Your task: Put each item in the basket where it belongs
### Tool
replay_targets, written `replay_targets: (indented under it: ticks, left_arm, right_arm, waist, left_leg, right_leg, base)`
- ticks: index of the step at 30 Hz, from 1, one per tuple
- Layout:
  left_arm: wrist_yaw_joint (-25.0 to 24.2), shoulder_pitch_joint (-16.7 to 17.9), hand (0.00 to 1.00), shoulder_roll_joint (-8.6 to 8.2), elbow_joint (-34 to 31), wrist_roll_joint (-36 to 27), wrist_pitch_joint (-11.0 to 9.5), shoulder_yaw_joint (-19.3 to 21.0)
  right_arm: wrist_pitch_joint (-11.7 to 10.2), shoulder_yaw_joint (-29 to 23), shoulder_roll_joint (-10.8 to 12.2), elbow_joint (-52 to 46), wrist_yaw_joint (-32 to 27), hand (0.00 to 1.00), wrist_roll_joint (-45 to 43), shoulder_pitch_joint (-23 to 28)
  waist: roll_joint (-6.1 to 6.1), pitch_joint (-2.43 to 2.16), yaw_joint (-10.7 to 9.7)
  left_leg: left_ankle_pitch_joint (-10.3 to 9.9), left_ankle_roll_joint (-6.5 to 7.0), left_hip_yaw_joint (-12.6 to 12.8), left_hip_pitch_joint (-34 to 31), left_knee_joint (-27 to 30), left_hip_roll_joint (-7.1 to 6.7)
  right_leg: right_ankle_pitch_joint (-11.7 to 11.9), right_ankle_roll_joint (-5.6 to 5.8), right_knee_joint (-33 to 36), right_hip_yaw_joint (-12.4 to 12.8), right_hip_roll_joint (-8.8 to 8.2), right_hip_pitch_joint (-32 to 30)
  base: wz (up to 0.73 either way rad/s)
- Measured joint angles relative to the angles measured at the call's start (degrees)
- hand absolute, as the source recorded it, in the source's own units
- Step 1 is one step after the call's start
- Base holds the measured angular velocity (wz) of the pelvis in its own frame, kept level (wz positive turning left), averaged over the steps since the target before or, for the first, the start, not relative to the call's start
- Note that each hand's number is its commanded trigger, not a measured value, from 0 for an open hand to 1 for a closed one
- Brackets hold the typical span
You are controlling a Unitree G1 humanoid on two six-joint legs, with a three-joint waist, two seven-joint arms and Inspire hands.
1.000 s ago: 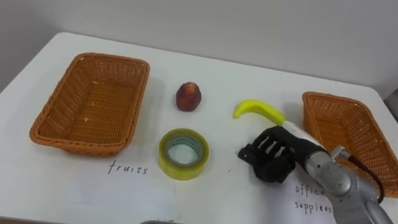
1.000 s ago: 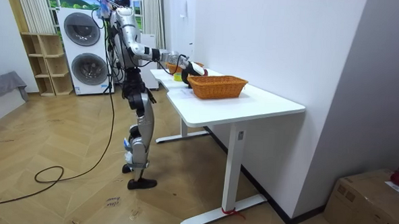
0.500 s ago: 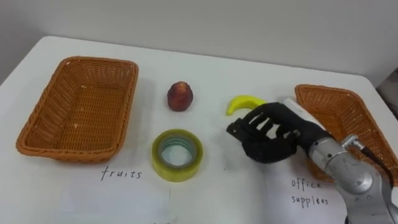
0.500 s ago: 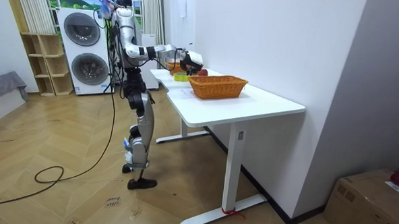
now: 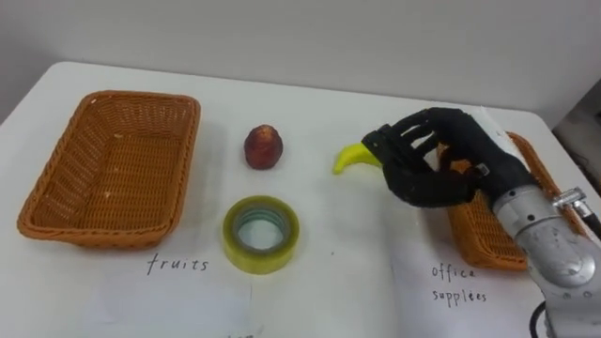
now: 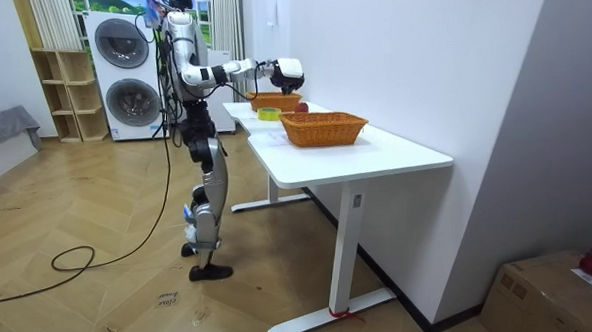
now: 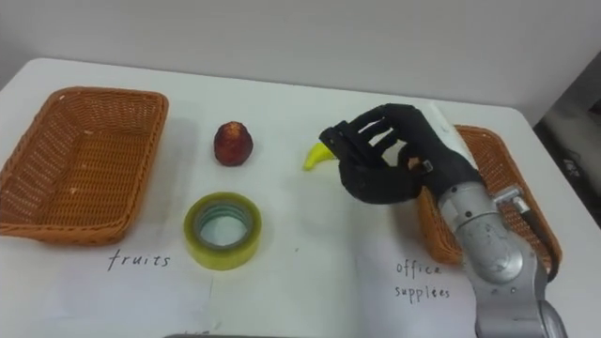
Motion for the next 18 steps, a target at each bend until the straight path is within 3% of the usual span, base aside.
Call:
replay_targets:
  ticks: [8, 18]
  left_arm:
    - [0.1, 0.3, 0.0, 0.07, 0.0, 0.5, -1.1, 4.0]
    - [0.1, 0.9, 0.0, 0.09, 0.0, 0.5, -1.3, 4.6]
  right_arm:
    - [-2.3, -6.2, -0.4, 0.0, -6.5, 1.0, 2.9, 0.0]
    - [-3.5, -6.6, -2.0, 3.2, -12.4, 1.0, 6.9, 0.1]
  waist:
    - [-0.13, 0.01, -0.6]
    - [-0.01, 0.07, -2.1]
  left_leg:
    - [0.0, 0.0, 0.0, -0.5, 0.0, -0.09]
    - [0.0, -0.01, 0.3, -0.3, -0.5, 0.09]
  right_leg:
    - [0.0, 0.0, -0.1, -0.1, 0.06, -0.4]
    - [0.0, 0.0, -0.2, 0.0, 0.06, -0.6]
  base:
    - [0.0]
    - [-0.01]
